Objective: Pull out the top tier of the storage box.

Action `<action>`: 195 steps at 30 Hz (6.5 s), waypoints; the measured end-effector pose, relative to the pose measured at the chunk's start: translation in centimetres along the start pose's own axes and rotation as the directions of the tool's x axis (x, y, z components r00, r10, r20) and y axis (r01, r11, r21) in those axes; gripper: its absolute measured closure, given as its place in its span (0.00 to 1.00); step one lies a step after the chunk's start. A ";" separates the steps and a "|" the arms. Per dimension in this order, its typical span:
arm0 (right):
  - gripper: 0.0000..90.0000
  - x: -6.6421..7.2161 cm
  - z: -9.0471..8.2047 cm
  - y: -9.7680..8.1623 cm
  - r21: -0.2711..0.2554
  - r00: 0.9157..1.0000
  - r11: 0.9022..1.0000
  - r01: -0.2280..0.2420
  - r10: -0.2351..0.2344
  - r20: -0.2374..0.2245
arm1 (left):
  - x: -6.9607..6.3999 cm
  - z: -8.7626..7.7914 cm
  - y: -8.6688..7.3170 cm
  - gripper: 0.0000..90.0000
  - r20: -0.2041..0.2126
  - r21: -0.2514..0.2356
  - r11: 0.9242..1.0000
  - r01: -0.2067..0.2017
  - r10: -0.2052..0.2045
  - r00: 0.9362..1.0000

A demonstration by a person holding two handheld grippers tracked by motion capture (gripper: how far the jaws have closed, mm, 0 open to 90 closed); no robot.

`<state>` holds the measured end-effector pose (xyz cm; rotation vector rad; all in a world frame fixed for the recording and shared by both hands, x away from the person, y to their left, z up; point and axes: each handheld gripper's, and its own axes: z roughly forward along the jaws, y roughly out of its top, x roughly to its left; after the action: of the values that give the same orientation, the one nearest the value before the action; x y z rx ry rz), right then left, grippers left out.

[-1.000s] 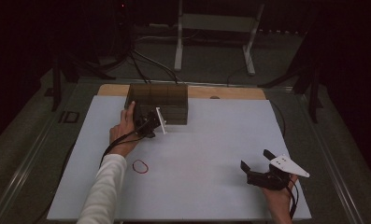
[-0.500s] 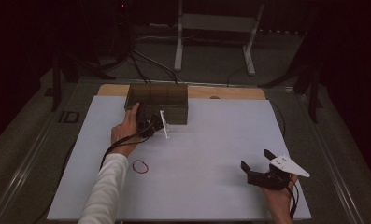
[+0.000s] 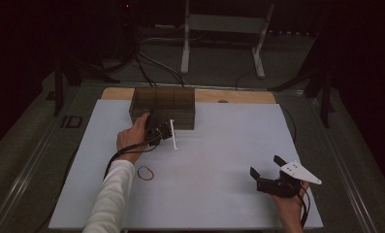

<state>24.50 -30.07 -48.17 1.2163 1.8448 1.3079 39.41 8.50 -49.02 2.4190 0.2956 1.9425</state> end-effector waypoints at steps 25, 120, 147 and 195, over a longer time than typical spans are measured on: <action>0.00 0.0 0.1 0.0 0.003 1.000 1.000 0.000 0.000 0.002 | -1.1 0.3 0.2 0.70 0.008 -0.004 0.997 -0.074 0.074 0.997; 0.00 -0.2 -0.1 0.0 -0.003 1.000 1.000 -0.006 0.006 0.005 | -2.4 -0.4 0.8 0.92 0.001 0.018 0.993 -0.116 0.116 0.993; 0.00 -0.2 0.0 0.0 -0.001 1.000 1.000 -0.003 0.003 0.004 | -2.5 -1.6 0.6 0.92 0.010 0.022 0.989 -0.149 0.148 0.989; 0.00 -0.2 0.0 0.0 0.005 1.000 1.000 -0.004 0.004 0.008 | 6.3 -0.7 -1.1 0.16 0.609 0.088 0.796 0.599 -0.519 0.600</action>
<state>24.61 -30.24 -48.20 1.2265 1.8418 1.2998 39.84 10.54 -42.93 2.3019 0.7619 0.8299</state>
